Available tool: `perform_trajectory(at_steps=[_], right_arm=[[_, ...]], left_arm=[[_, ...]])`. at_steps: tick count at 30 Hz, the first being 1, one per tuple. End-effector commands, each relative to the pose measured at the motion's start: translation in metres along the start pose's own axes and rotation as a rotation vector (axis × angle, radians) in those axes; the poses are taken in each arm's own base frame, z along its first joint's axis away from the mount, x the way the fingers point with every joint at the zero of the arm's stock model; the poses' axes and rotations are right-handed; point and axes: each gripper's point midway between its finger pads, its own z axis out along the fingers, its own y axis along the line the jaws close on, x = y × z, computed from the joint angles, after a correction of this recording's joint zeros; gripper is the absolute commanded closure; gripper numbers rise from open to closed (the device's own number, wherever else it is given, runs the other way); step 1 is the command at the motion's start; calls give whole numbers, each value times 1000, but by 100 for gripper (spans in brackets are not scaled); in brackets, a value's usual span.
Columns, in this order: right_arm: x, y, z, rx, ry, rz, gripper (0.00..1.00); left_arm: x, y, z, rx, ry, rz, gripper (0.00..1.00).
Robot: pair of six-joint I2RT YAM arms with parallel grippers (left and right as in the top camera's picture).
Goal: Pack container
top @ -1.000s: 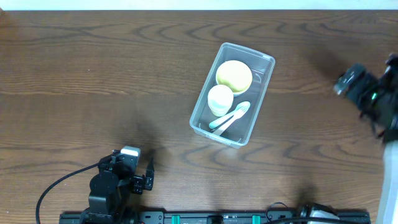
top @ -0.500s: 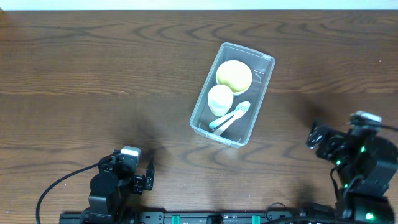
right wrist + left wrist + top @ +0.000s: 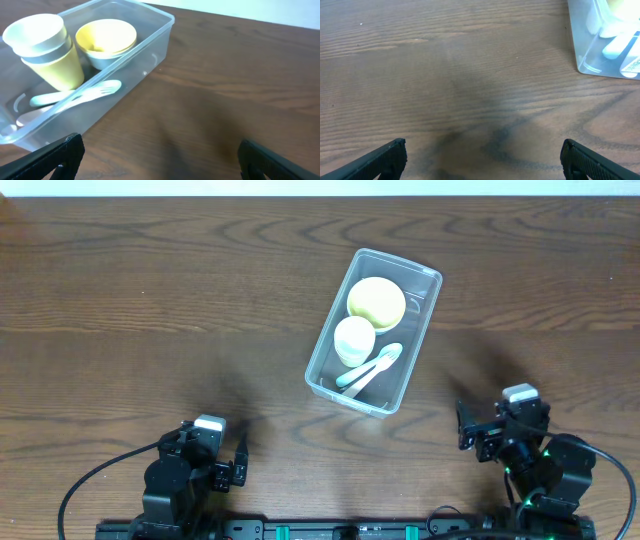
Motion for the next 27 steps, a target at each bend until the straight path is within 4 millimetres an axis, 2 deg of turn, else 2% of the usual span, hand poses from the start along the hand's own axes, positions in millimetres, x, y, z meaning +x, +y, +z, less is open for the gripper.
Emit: perform_trajectory(at_steps=[1, 8, 19, 27], right_arm=[[6, 8, 2, -36, -23, -49, 1], [21, 22, 11, -80, -70, -95, 1], [11, 18, 7, -41, -124, -122, 1], [11, 18, 7, -41, -123, -122, 1]], left_arm=[[-2, -1, 0, 6, -10, -19, 2], [-2, -1, 0, 6, -10, -19, 2], [-2, -1, 0, 6, -10, -19, 2], [-2, -1, 0, 6, -10, -19, 2]])
